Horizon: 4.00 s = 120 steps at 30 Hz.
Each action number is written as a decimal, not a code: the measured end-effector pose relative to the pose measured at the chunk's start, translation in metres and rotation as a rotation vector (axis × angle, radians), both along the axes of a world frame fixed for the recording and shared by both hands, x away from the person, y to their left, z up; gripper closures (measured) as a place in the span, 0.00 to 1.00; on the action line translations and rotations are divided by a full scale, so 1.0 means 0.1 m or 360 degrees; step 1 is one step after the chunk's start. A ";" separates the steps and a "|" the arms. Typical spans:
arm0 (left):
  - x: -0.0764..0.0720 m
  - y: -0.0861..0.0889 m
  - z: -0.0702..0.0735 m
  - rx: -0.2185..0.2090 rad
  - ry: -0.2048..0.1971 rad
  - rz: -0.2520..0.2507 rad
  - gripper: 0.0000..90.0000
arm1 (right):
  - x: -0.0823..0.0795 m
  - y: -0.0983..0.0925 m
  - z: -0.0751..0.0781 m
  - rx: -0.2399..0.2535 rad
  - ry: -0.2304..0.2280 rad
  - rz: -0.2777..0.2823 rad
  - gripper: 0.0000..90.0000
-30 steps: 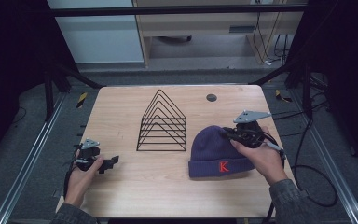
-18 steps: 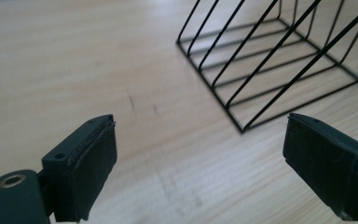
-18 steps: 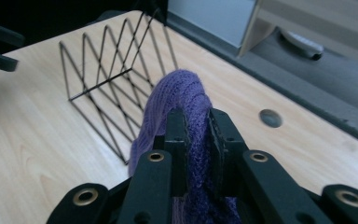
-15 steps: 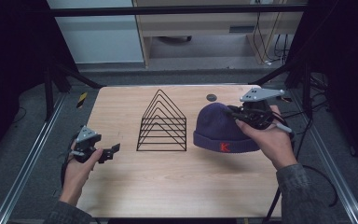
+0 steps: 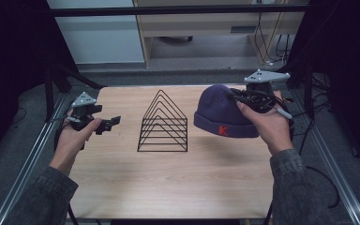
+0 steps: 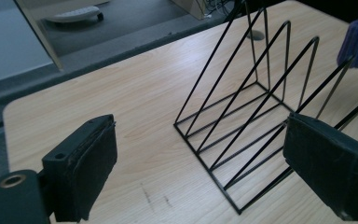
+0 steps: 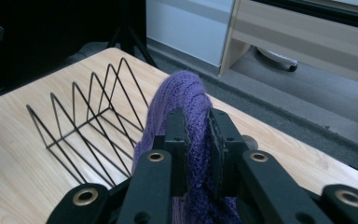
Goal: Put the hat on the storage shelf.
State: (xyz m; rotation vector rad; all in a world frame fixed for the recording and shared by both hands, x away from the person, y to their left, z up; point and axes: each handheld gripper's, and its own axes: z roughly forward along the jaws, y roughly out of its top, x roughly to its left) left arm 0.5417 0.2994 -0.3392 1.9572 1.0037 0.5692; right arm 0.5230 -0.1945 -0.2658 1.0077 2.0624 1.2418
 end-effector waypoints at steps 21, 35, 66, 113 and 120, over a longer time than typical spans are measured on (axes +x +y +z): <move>0.06 -0.42 0.33 -0.0009 0.0006 -0.0133 0.16 | 0.11 0.60 0.57 0.0024 -0.0173 0.0028 0.88; 0.05 -0.57 0.54 -0.0092 -0.0048 -0.0310 0.17 | 0.29 1.01 0.78 0.0063 -0.0191 0.0128 0.88; 0.12 -0.67 0.34 0.0002 0.0004 -0.0443 0.51 | 0.13 1.74 0.87 0.0075 -0.0213 0.0396 0.88; 0.10 -0.56 0.10 0.0046 0.0043 -0.0264 0.77 | 0.56 1.57 0.24 -0.0035 0.0012 0.0242 0.86; 0.09 -0.57 0.04 0.0059 0.0043 -0.0267 0.77 | 0.57 1.59 0.20 -0.0048 0.0029 0.0247 0.86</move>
